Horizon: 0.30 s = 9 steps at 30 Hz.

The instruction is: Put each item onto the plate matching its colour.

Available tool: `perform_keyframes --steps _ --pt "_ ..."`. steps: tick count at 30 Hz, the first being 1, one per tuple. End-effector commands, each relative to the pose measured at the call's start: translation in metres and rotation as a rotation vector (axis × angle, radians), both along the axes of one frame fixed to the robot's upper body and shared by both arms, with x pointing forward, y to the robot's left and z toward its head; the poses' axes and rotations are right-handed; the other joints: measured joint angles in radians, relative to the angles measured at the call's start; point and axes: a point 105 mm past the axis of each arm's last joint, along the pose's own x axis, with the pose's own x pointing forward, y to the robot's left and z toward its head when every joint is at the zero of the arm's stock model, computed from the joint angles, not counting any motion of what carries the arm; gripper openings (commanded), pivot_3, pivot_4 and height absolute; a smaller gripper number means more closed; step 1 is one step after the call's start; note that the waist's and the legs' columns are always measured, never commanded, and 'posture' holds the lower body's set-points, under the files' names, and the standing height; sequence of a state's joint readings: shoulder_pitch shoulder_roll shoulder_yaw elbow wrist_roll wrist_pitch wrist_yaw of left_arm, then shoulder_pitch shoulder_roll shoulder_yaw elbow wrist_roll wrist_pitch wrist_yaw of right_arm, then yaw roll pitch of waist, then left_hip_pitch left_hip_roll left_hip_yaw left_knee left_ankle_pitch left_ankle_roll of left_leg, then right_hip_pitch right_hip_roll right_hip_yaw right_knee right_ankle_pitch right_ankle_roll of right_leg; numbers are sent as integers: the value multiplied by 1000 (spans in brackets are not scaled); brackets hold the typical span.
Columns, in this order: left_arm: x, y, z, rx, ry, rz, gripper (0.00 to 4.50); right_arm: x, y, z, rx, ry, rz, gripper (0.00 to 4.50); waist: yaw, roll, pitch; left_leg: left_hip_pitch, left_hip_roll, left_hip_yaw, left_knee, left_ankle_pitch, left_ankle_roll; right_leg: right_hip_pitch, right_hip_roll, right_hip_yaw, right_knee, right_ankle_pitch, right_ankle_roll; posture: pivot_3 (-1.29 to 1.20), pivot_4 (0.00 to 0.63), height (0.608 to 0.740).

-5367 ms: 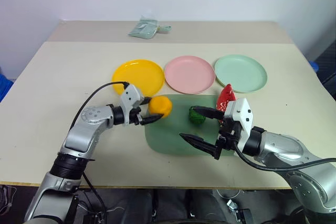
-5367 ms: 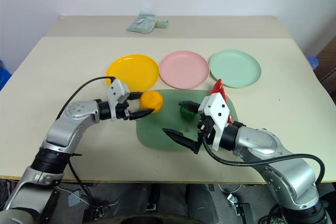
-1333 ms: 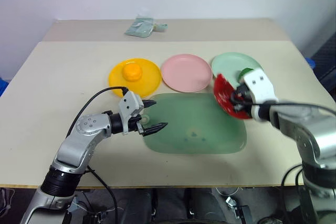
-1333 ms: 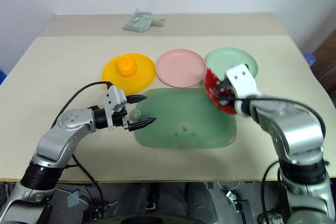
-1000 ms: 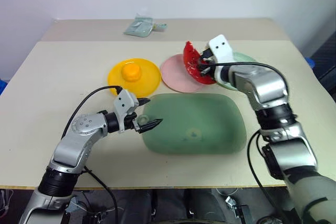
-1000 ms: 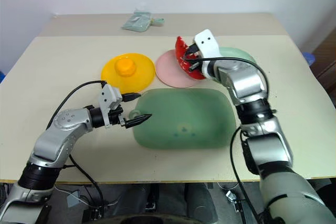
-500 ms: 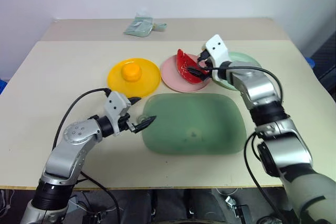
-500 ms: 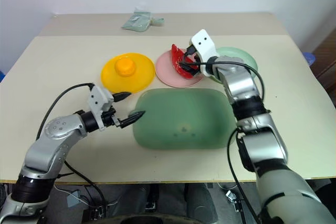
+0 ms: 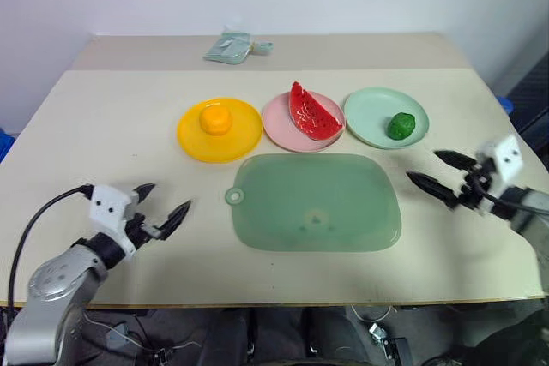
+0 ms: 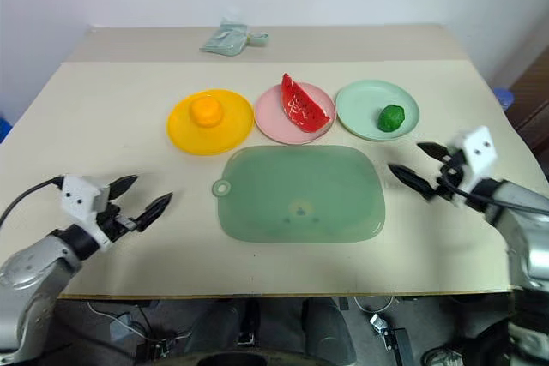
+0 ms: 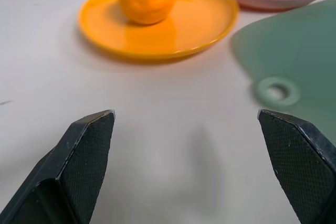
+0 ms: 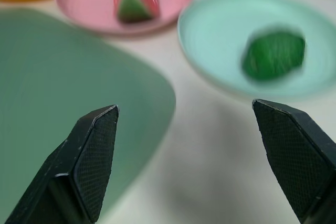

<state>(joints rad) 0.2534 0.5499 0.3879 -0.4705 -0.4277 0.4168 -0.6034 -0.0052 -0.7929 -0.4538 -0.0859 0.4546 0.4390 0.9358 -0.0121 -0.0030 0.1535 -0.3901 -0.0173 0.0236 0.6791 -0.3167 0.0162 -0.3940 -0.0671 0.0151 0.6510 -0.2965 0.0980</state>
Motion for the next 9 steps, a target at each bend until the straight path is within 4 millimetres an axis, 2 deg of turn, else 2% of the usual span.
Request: perform_keyframes --steps 1,9 --pt "4 5 15 3 -59 -17 4500 -4 2 22 -21 -83 20 4150 -3 1 0 0 0 0 0 0 0 0 0 0 -1 0 0 0 150 740" --pt "6 1 15 -6 -62 -37 4500 1 4 20 -16 -86 11 4150 1 1 -1 -1 0 0 -1 0 0 0 0 0 -2 0 0 0 150 740"
